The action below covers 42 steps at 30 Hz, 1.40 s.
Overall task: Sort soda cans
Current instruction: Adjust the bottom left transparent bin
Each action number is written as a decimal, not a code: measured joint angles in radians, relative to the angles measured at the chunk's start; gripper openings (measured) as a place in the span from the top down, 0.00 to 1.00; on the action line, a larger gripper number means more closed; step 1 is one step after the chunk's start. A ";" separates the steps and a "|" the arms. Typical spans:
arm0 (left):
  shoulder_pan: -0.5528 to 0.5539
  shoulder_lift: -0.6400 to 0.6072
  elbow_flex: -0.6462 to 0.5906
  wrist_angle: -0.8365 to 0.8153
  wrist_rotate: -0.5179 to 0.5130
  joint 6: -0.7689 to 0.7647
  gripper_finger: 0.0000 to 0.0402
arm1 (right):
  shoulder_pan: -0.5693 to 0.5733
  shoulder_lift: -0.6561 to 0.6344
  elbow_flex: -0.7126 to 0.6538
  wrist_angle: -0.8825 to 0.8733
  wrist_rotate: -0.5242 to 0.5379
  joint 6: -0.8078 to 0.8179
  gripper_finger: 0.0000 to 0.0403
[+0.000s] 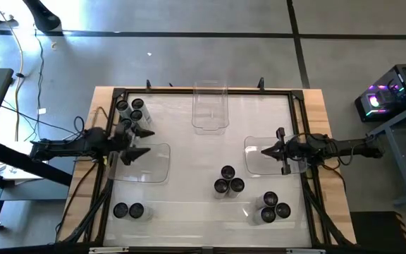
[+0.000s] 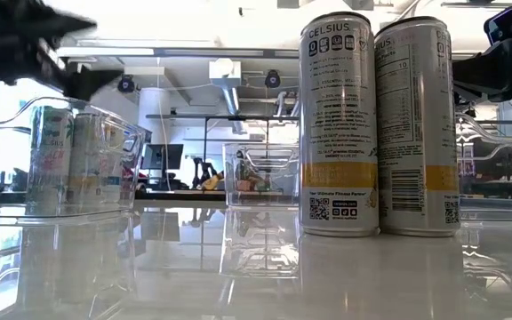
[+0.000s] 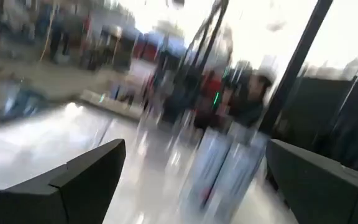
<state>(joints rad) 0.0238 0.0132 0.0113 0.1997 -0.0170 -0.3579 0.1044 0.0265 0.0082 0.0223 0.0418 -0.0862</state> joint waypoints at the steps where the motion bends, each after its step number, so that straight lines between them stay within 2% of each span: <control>1: -0.003 0.001 0.000 0.067 0.009 -0.005 0.05 | 0.000 0.000 0.000 0.000 0.000 0.000 1.00; 6: -0.047 0.069 0.001 0.439 0.105 0.127 0.05 | 0.000 0.000 0.000 0.000 0.000 0.000 1.00; 9: -0.088 0.167 0.033 0.545 0.111 0.207 0.05 | 0.000 0.000 0.000 0.000 0.000 0.000 1.00; 18: -0.157 0.575 0.314 0.565 0.082 0.446 0.05 | 0.000 0.000 0.000 0.000 0.000 0.000 1.00; 21: -0.158 0.672 0.357 0.533 0.083 0.443 0.05 | 0.000 0.000 0.000 0.000 0.000 0.000 1.00; 28: -0.157 0.803 0.430 0.539 0.084 0.450 0.05 | 0.000 0.000 0.000 0.000 0.000 0.000 1.00; 32: -0.154 0.811 0.454 0.552 0.082 0.551 0.05 | 0.000 0.000 0.000 0.000 0.000 0.000 1.00; 35: -0.151 0.815 0.487 0.482 0.064 0.613 0.05 | 0.000 0.000 0.000 0.000 0.000 0.000 1.00; 37: -0.137 0.814 0.548 0.382 0.010 0.642 0.05 | 0.000 0.000 0.000 0.000 0.000 0.000 1.00; 42: -0.072 0.868 0.812 -0.127 -0.233 0.609 0.05 | 0.000 0.000 0.000 0.000 0.000 0.000 1.00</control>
<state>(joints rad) -0.0479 0.8815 0.8229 0.0727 -0.2502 0.2508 0.1047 0.0265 0.0084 0.0223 0.0420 -0.0864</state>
